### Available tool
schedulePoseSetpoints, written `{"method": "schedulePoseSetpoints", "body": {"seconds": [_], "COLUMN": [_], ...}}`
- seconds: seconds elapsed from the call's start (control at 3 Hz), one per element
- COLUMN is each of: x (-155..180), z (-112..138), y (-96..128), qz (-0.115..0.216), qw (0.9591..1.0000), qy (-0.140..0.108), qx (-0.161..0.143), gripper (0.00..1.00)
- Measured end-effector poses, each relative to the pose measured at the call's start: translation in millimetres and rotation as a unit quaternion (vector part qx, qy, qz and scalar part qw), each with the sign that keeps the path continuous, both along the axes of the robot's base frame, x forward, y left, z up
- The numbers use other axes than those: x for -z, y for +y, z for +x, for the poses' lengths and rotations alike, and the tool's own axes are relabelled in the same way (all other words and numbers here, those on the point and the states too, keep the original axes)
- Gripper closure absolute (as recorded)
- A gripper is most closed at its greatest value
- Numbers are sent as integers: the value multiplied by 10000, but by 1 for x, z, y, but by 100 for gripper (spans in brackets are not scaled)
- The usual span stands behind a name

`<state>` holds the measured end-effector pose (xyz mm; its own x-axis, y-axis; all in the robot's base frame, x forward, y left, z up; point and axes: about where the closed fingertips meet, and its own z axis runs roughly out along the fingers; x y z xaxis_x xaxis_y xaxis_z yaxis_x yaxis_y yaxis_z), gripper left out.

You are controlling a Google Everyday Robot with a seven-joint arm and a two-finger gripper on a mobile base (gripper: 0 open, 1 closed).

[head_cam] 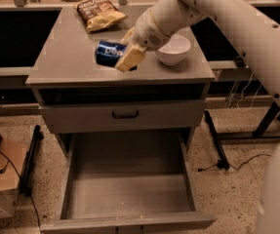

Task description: Place pepsi can into middle drawer

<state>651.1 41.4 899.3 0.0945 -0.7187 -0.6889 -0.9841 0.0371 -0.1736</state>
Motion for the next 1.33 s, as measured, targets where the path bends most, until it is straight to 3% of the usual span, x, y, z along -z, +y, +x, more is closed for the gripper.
{"method": "schedulePoseSetpoints", "body": {"seconds": [0.33,0.67,1.0,1.33], "x": [19,61,113,171], "z": [-74,-132,-168,-172], "y": [-11,-16,-18,-11], "qz": [-171,-351,-479,-387], "qw": [9978,9922,9873,9836], "qy": [173,696,1260,1741], "qx": [-612,-969,-845,-254], "gripper": [100,100,100,100]}}
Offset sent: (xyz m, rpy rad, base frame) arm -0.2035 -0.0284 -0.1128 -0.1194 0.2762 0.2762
